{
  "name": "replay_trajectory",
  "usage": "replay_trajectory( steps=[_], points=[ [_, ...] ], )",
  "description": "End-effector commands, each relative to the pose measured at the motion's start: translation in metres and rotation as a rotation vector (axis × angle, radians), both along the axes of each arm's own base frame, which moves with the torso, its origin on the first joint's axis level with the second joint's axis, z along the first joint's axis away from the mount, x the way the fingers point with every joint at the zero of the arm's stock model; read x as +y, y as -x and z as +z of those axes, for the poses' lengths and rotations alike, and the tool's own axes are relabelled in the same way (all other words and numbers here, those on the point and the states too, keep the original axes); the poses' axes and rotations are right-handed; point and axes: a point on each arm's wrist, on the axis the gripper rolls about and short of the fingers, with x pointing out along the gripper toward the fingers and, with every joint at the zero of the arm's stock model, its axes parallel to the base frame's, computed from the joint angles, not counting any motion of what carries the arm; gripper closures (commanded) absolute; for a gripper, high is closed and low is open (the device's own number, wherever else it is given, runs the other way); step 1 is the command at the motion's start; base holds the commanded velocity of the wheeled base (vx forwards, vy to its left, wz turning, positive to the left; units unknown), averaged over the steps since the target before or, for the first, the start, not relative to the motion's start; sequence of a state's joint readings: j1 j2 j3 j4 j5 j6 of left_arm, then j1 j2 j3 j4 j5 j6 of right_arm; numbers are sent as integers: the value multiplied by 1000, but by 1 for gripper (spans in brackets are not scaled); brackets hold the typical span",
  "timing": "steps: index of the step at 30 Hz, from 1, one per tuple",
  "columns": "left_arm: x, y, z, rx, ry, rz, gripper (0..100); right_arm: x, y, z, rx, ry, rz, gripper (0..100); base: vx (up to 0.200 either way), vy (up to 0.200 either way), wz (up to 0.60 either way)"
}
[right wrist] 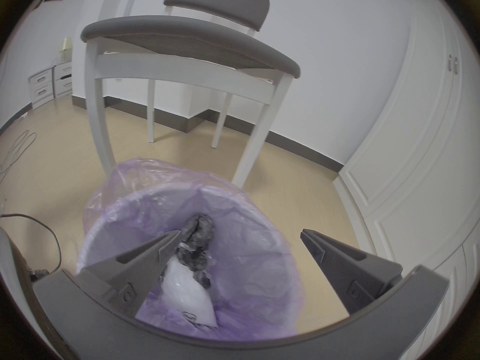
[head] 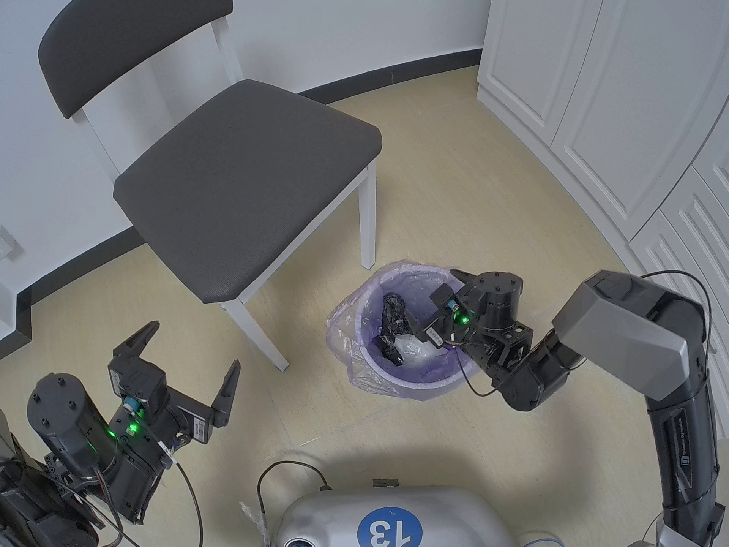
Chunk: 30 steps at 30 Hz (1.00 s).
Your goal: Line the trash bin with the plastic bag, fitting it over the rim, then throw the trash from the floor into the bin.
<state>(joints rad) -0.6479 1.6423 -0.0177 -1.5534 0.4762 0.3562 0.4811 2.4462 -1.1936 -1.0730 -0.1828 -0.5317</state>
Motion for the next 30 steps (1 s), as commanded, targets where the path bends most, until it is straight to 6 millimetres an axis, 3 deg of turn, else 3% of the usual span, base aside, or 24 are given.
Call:
replay_trajectory(
  steps=[1,3,4,5,8,10,18,24,30],
  points=[
    [-28,-1,-26,114,6,-122,0,-43,12,40,67,-4,-140,0,0,0,0],
    [-41,-5,-32,135,3,-189,0,-63,22,47,140,-19,-189,0,0,0,0],
    [-41,-5,-32,135,3,-189,0,-63,22,47,140,-19,-189,0,0,0,0],
    [-54,-14,-35,134,13,-247,0,-78,29,50,179,-71,-237,0,0,0,0],
    [-57,-18,-36,134,18,-262,0,-82,31,49,186,-85,-249,0,0,0,0],
    [-80,-47,-45,117,40,-270,0,-106,39,45,220,-146,-322,0,0,0,0],
    [-106,-117,-77,179,-9,-248,0,-133,52,22,160,-257,-391,0,0,0,0],
    [-122,-150,-92,281,-37,-221,0,-149,39,-6,150,-276,-435,0,0,0,0],
    [-121,-191,-96,247,-4,-161,0,-159,25,-11,141,-292,-440,0,0,0,0]
  ],
)
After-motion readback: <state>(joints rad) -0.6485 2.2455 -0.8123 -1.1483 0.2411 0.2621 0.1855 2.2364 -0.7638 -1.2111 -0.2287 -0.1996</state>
